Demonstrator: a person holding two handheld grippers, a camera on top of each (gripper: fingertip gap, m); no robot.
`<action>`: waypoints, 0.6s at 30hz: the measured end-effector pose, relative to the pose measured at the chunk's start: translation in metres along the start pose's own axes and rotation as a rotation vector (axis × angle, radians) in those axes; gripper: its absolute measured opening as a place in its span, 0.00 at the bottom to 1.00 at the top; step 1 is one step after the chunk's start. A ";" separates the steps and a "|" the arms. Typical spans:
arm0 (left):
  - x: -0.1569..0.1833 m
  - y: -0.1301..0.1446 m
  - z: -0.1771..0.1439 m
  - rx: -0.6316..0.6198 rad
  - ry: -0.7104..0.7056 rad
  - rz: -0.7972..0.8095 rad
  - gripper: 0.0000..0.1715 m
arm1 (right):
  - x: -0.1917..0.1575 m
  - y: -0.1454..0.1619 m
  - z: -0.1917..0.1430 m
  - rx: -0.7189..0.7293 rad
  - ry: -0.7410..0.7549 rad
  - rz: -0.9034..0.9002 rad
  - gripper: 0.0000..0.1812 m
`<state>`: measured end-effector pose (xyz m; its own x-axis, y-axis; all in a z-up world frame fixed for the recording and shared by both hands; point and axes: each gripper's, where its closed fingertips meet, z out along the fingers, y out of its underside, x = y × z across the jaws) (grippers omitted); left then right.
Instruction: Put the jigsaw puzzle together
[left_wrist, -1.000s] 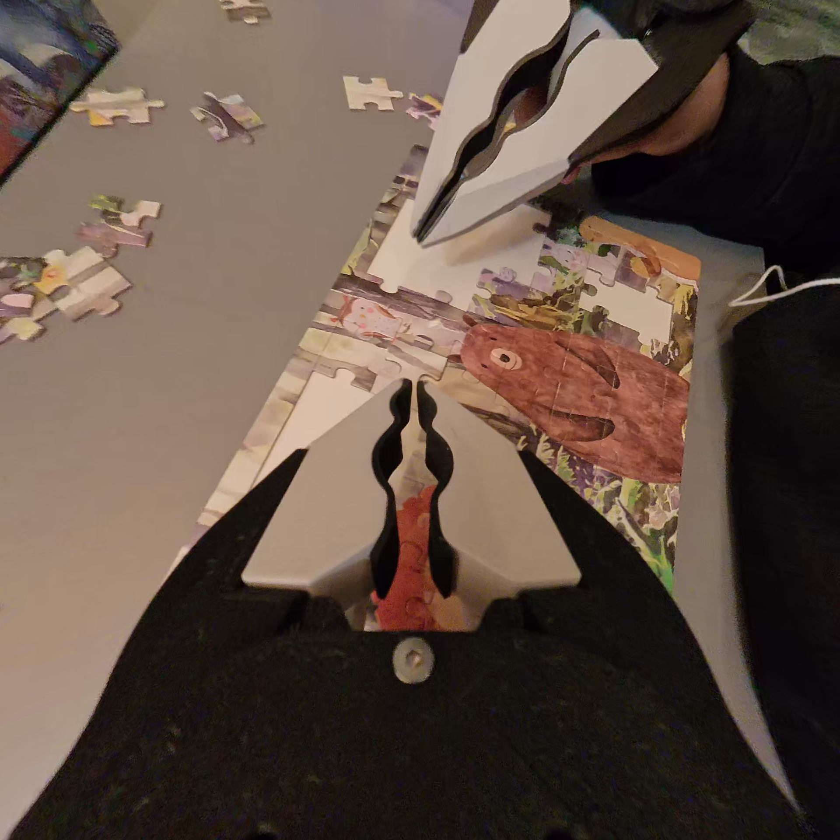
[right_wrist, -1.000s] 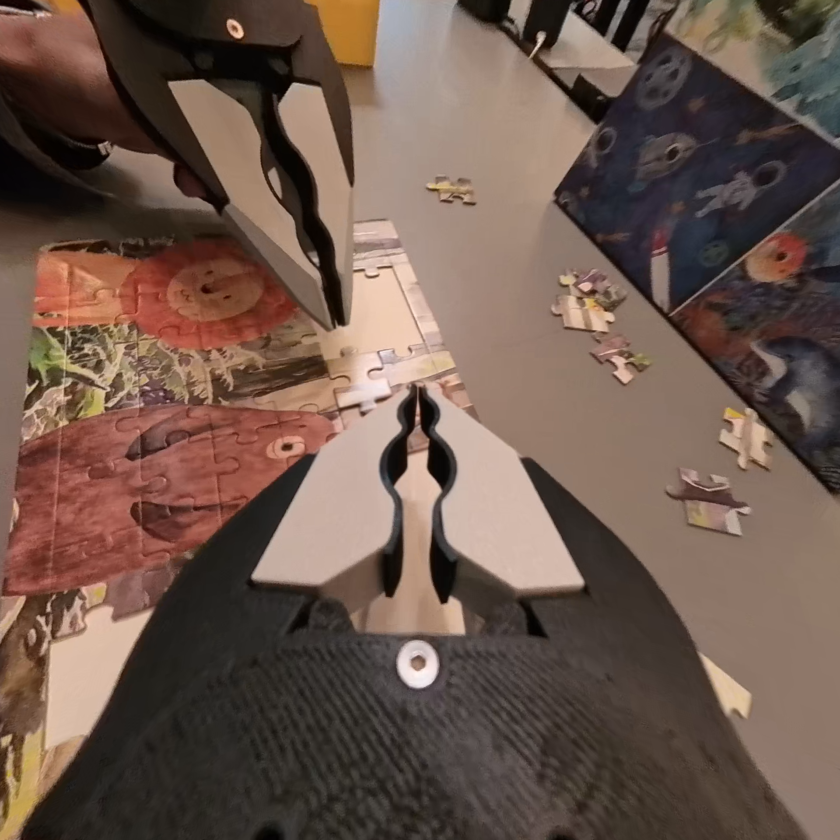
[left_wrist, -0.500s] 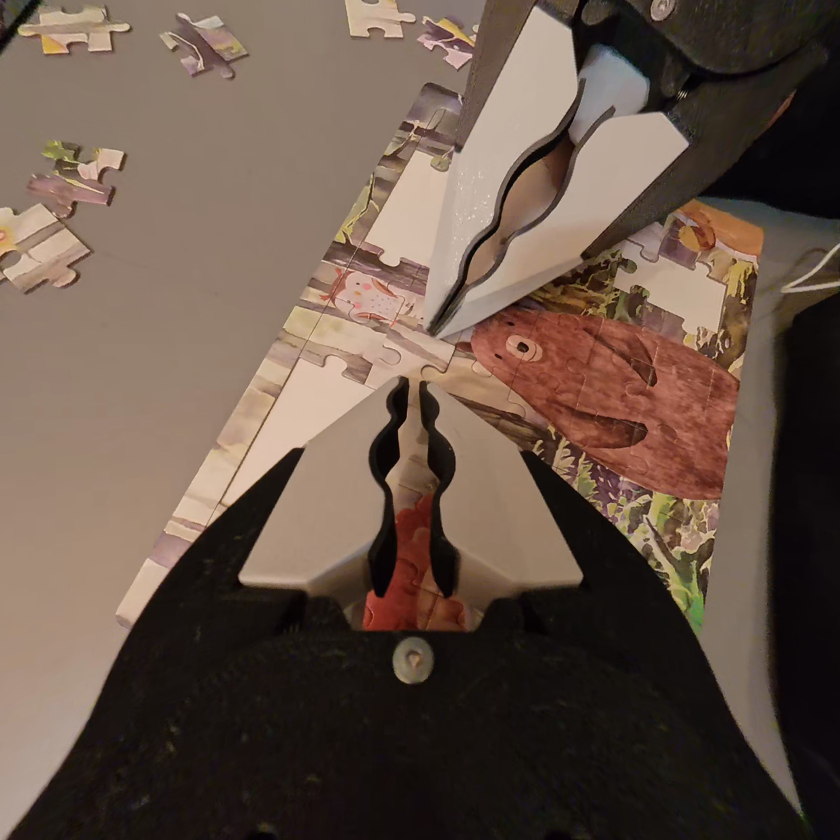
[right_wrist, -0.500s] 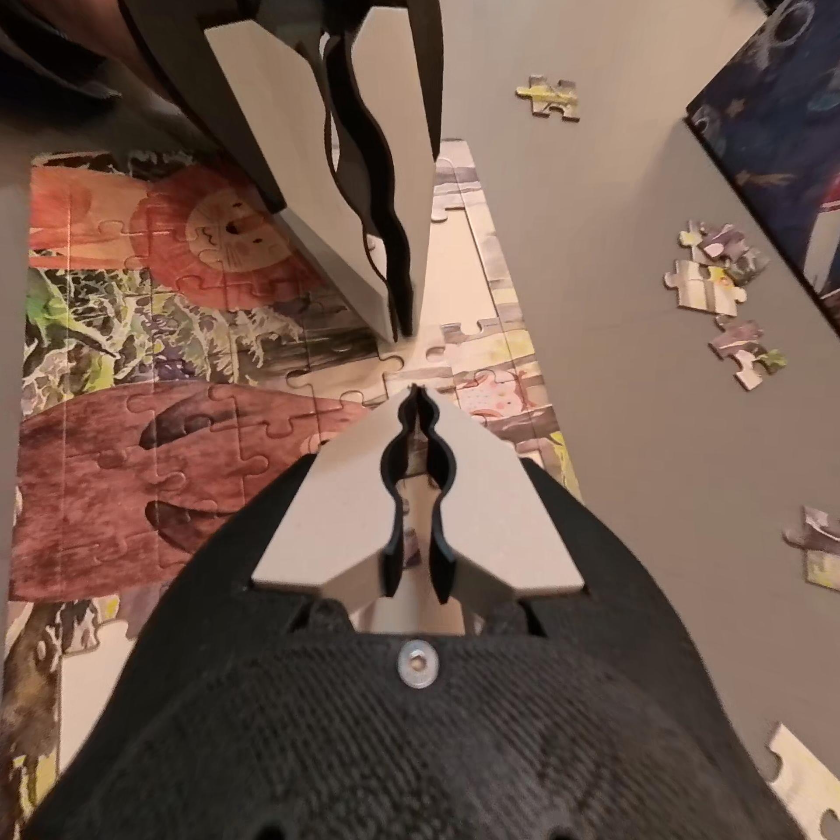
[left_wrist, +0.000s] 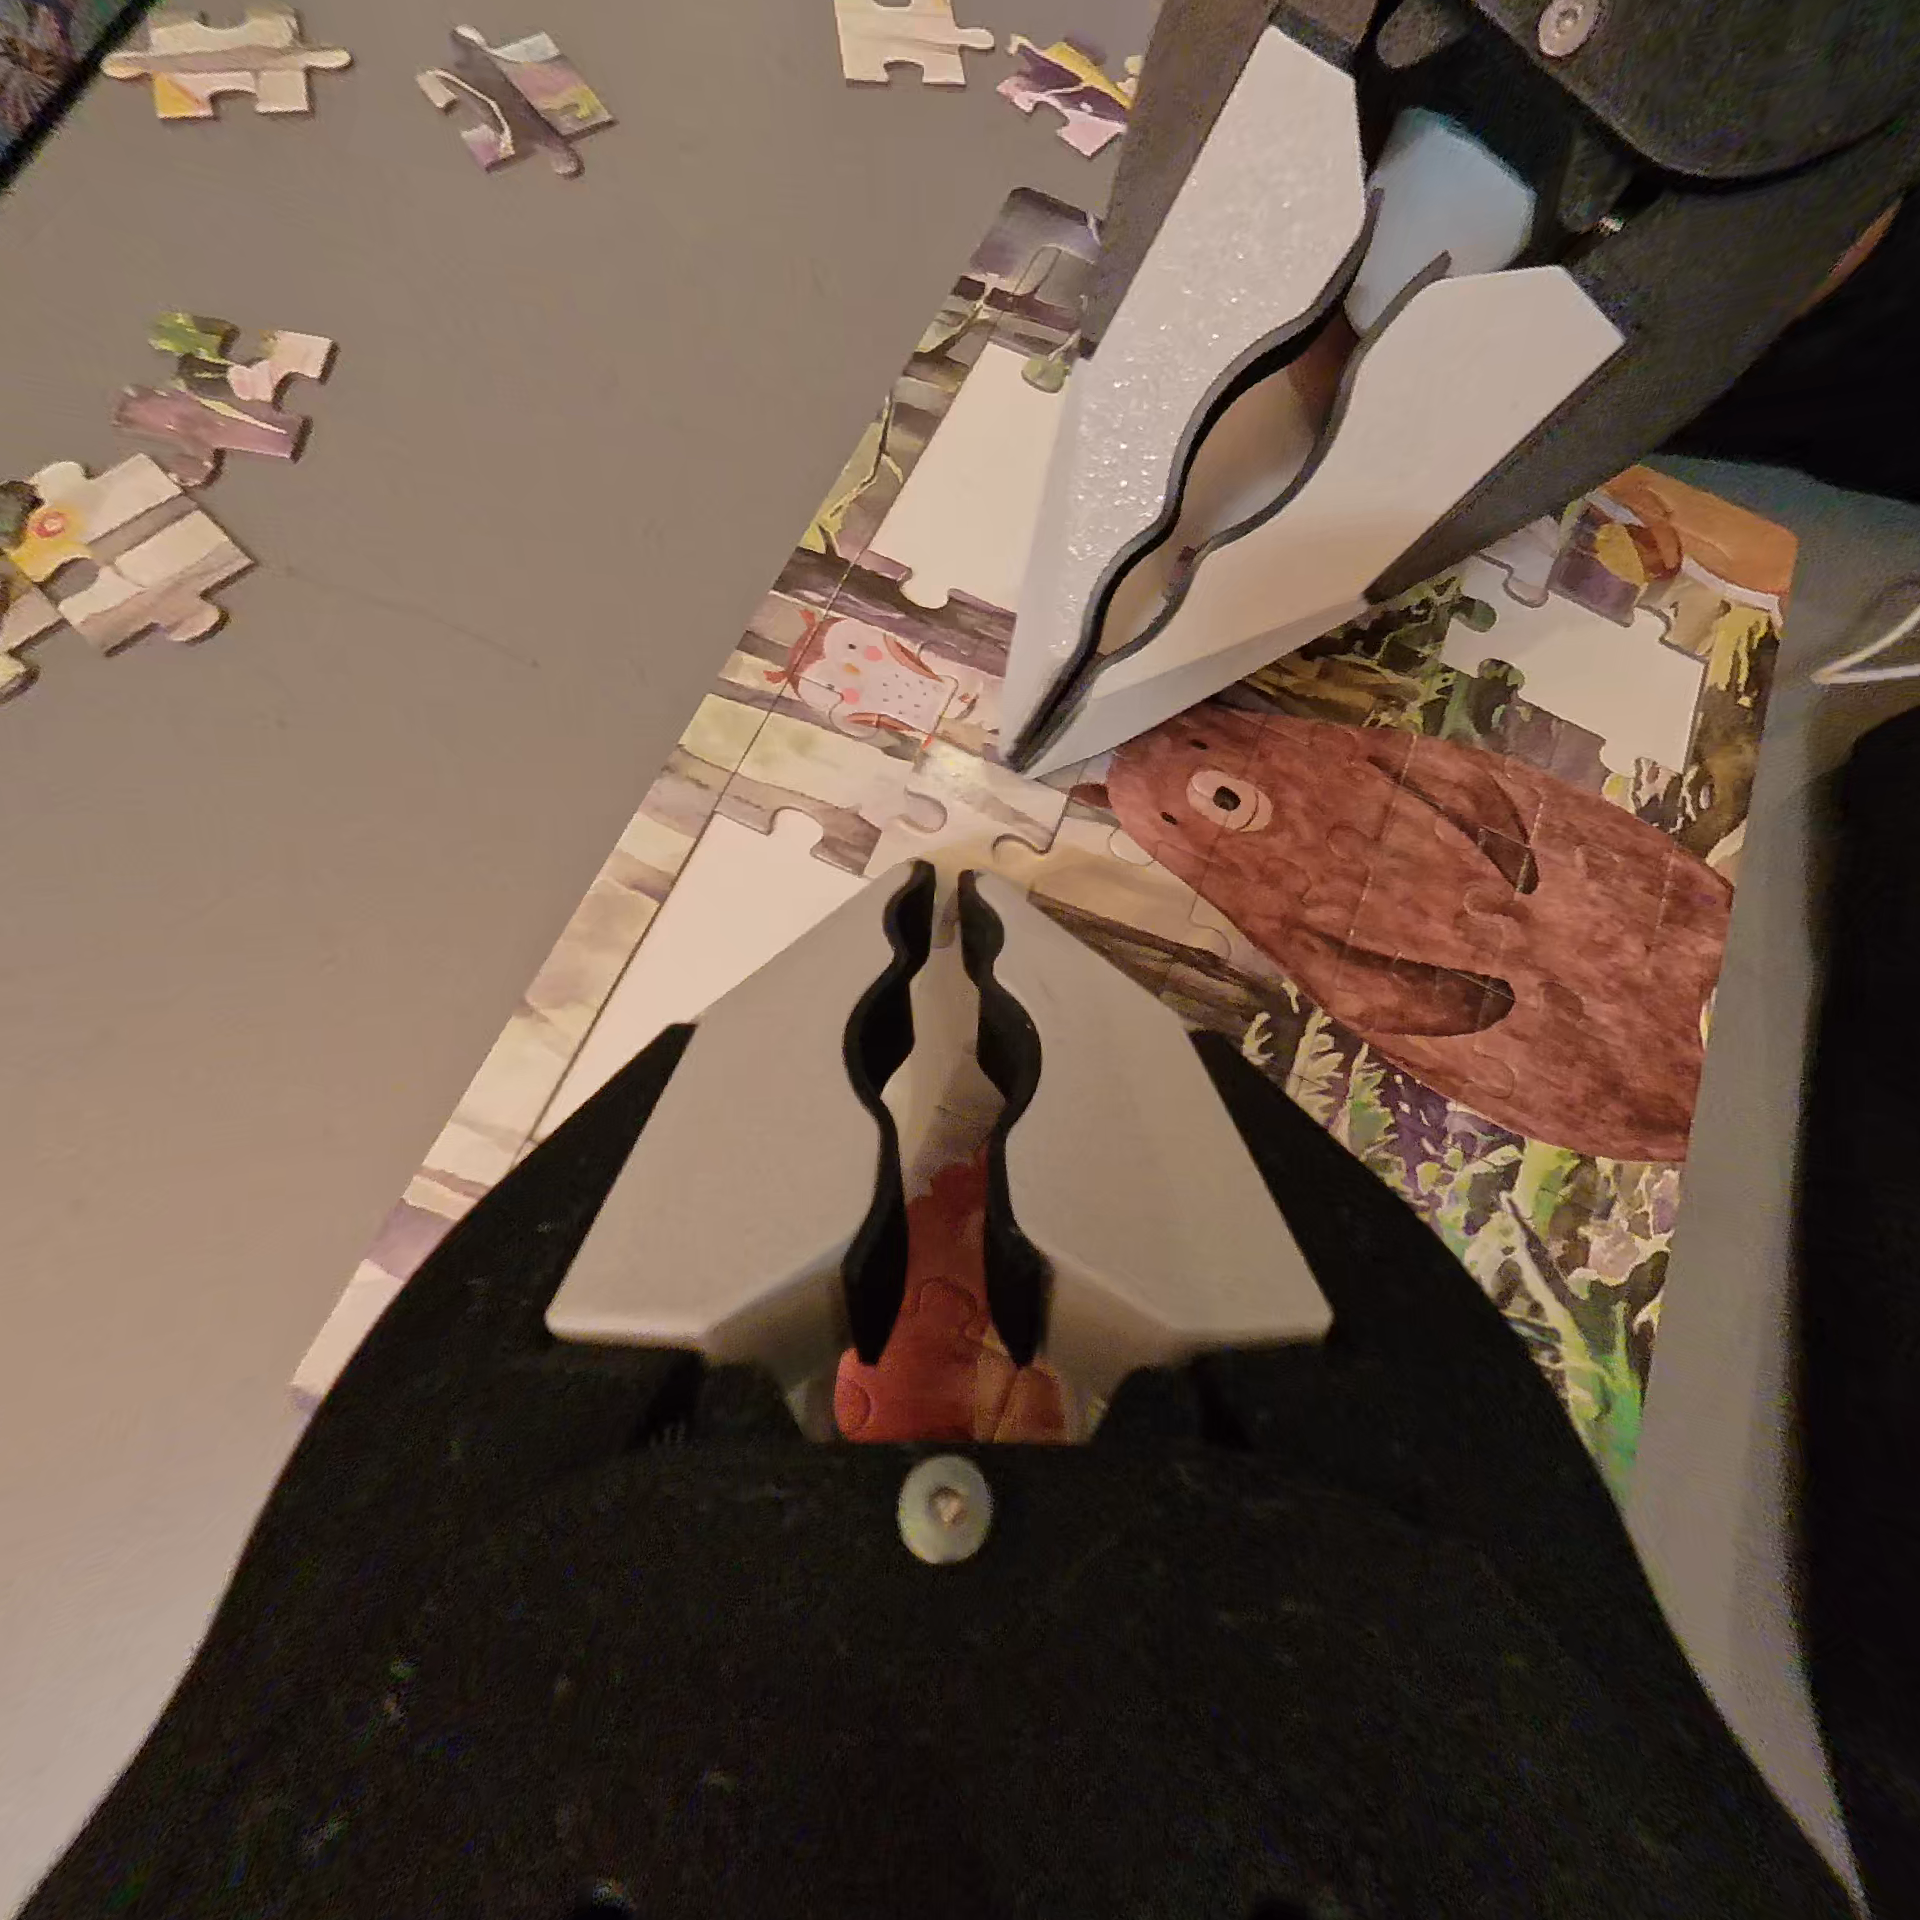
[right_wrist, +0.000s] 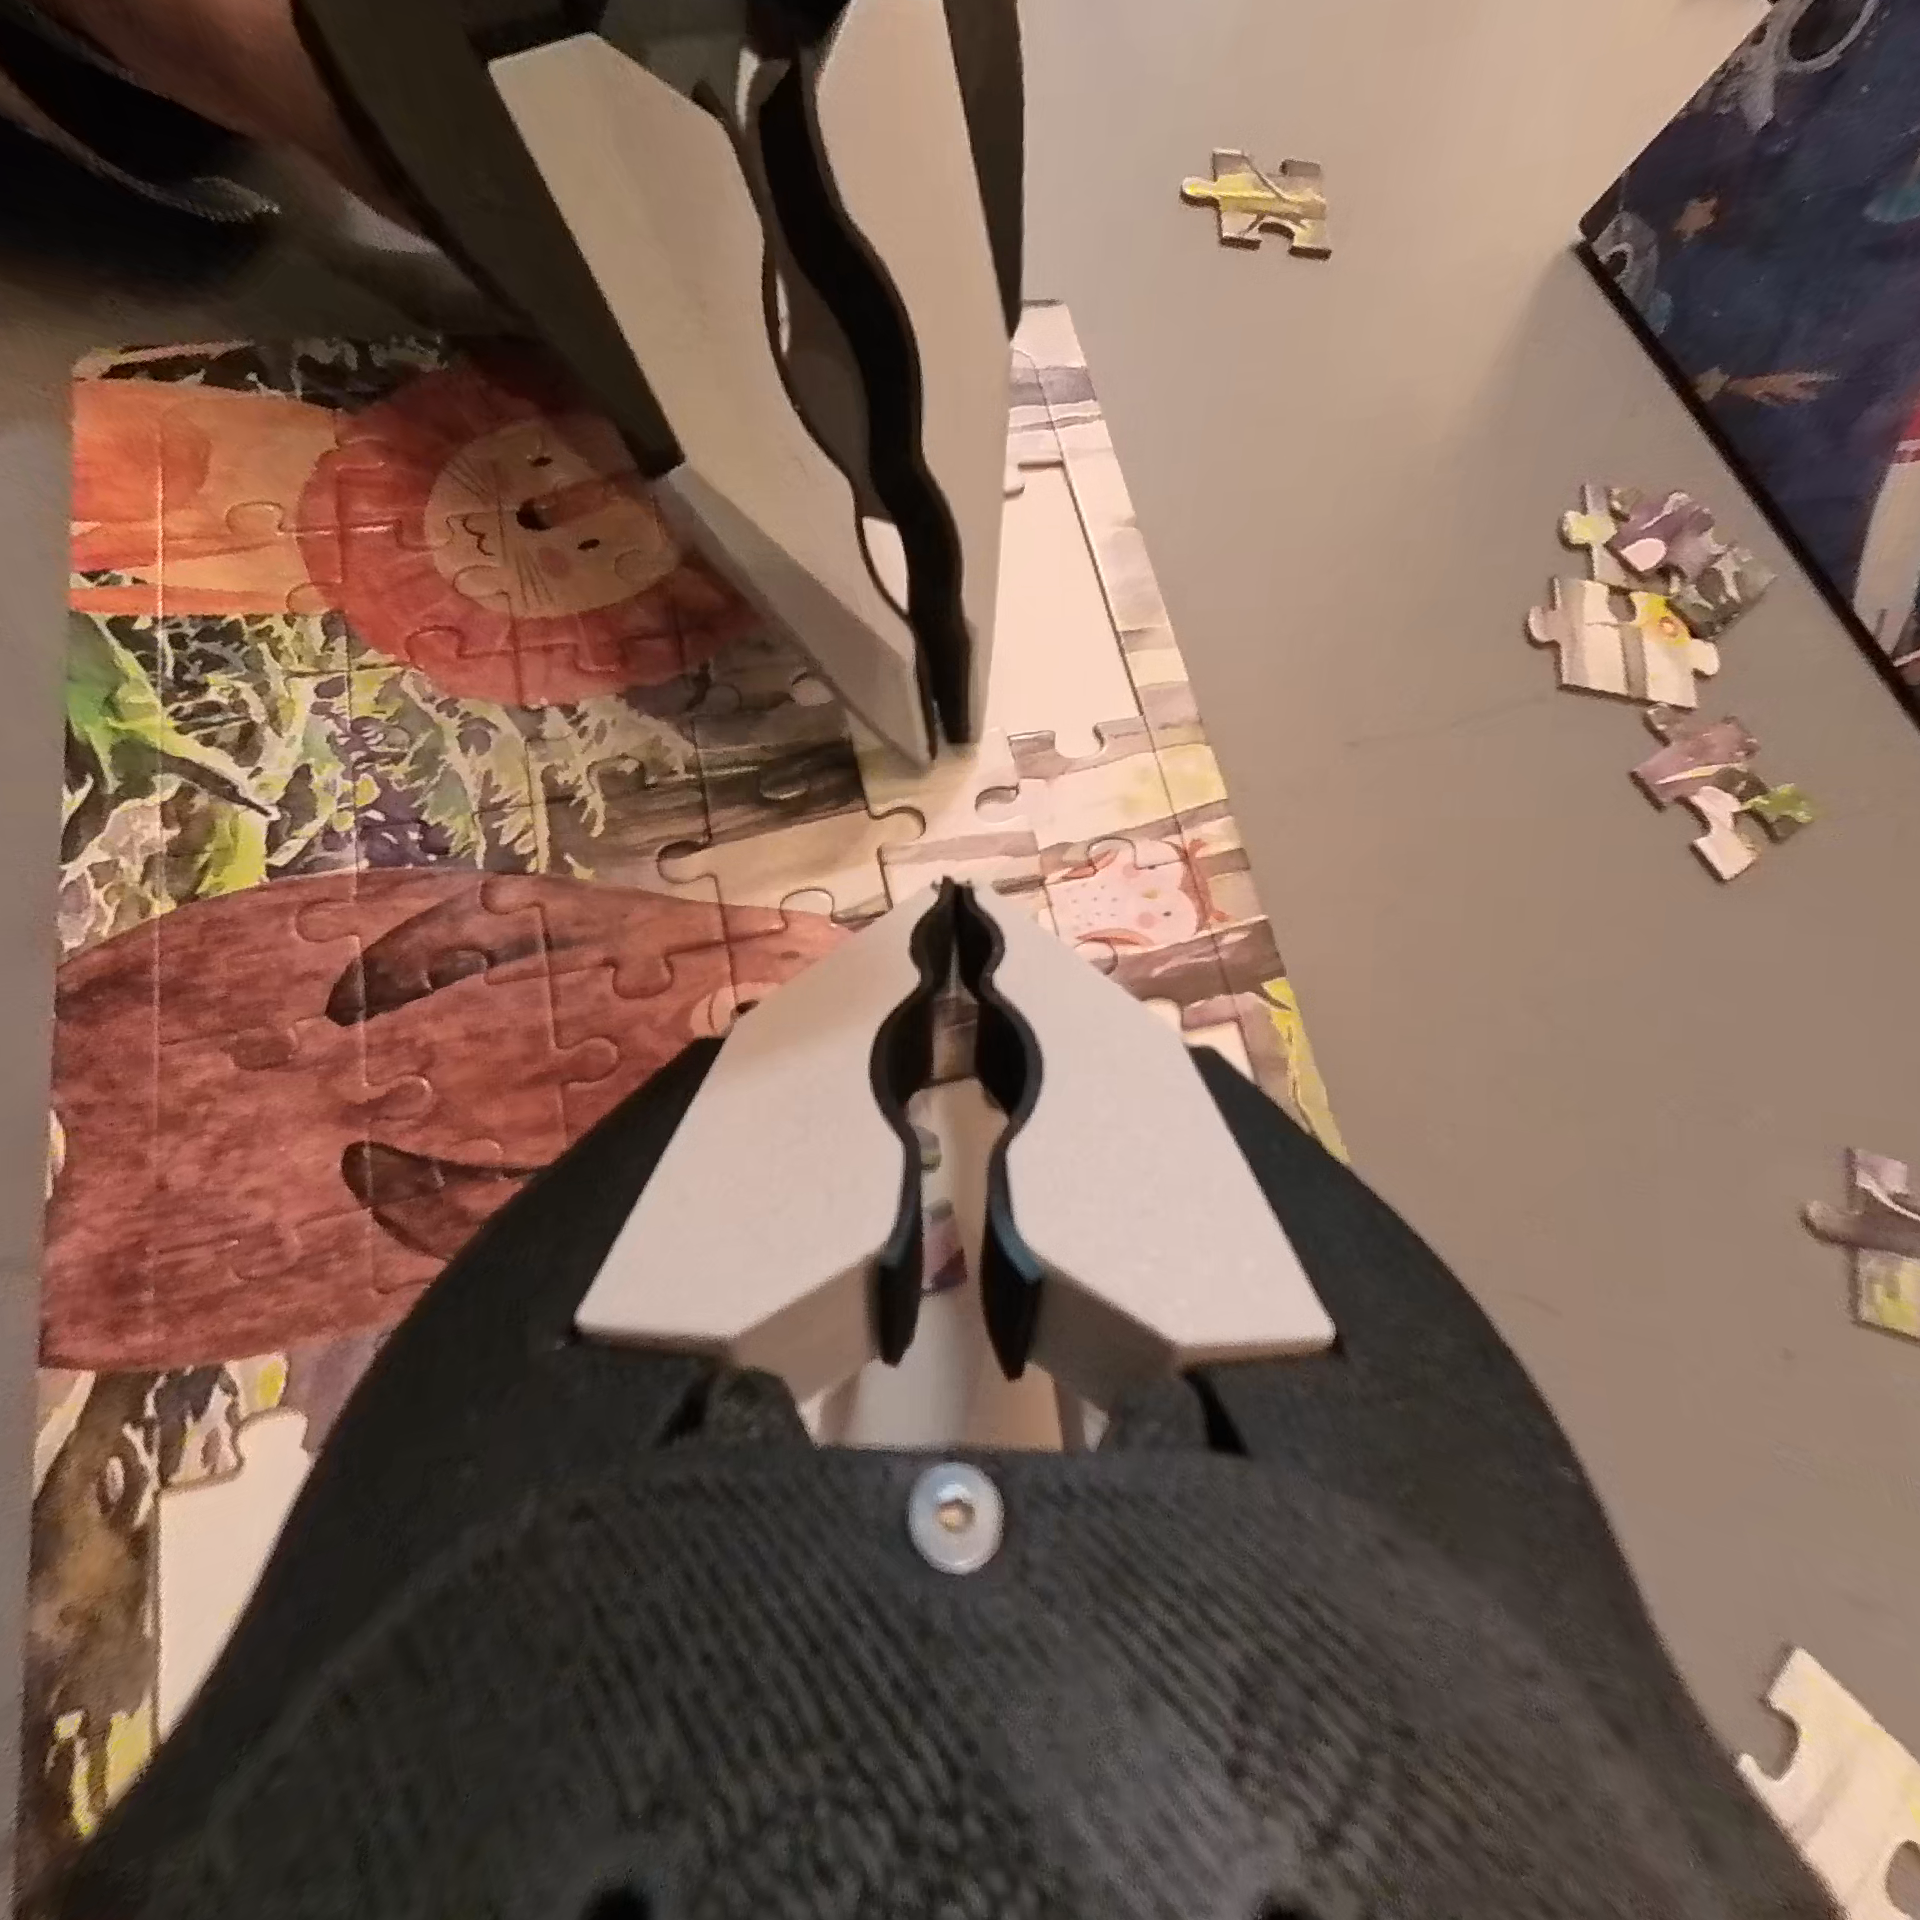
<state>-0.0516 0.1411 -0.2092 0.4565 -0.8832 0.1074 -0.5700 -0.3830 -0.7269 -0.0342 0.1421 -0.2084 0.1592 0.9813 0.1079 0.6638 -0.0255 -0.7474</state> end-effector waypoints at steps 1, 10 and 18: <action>-0.002 0.000 0.000 0.000 -0.007 -0.001 0.02 | 0.000 0.001 0.000 -0.002 -0.003 -0.001 0.00; -0.002 0.002 0.001 -0.007 0.005 -0.020 0.02 | 0.000 0.000 -0.003 0.003 -0.003 -0.010 0.00; -0.001 0.002 0.001 -0.009 0.005 -0.017 0.02 | -0.001 -0.011 -0.002 0.049 0.004 -0.015 0.00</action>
<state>-0.0523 0.1415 -0.2118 0.4627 -0.8779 0.1231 -0.5683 -0.4003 -0.7189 -0.0404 0.1414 -0.1987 0.1527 0.9807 0.1219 0.6296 -0.0015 -0.7769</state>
